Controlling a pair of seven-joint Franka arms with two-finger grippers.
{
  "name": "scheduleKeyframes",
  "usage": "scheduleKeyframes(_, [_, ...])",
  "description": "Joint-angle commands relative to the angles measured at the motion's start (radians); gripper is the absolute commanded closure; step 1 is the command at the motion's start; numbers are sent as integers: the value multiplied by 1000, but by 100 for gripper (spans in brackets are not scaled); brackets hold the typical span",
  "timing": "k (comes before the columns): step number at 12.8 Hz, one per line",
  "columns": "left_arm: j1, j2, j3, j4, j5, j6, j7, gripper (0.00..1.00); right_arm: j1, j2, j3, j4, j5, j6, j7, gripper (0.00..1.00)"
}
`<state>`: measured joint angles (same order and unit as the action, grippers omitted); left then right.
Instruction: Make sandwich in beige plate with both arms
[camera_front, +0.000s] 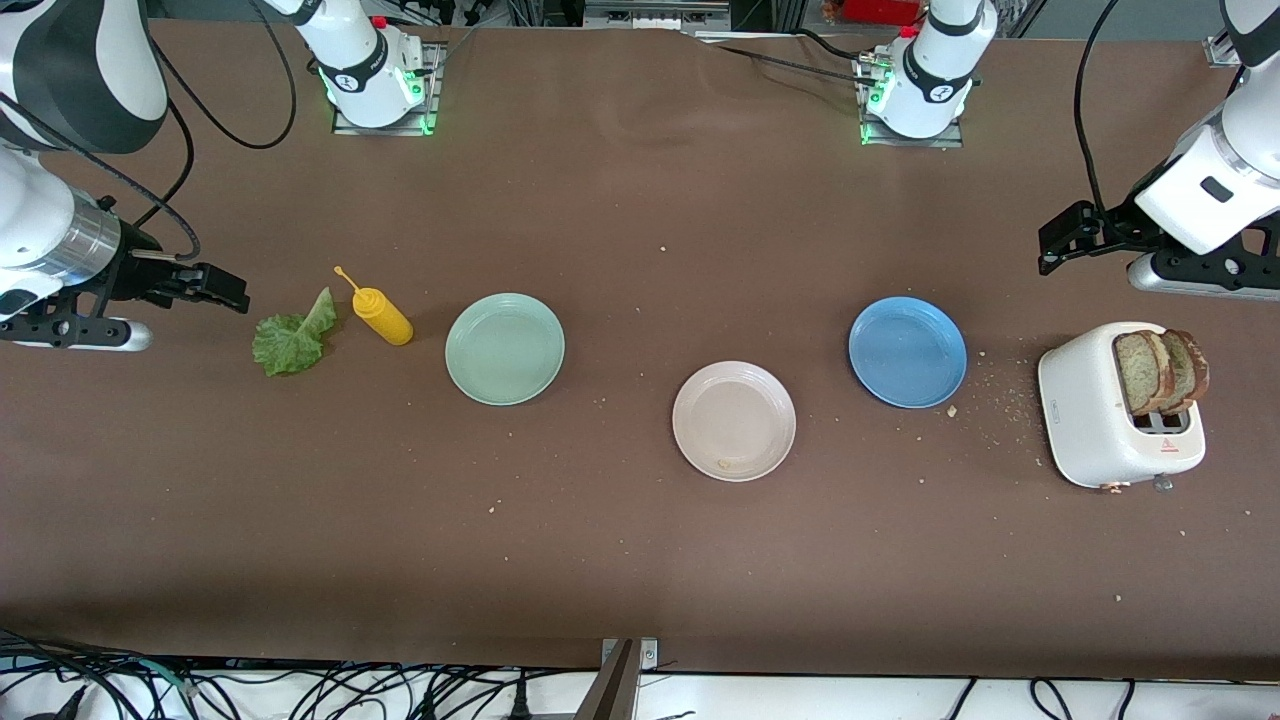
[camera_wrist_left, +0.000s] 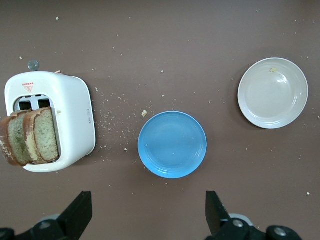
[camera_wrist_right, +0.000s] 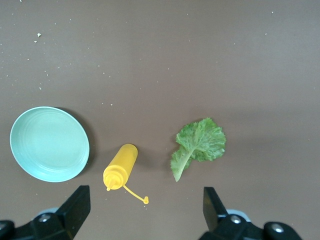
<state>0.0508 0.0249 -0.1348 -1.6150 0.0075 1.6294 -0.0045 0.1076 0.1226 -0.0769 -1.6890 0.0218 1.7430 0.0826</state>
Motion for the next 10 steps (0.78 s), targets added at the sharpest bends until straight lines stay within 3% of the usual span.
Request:
scheduleKeyframes(1, [7,1,-5,9,0,-11,17,0,-2,-8,12,-5,15,9,14,0])
scheduleKeyframes(10, [1,1,-6,10,0,-11,14,0,-5,15,9,0,4,0,-38,0])
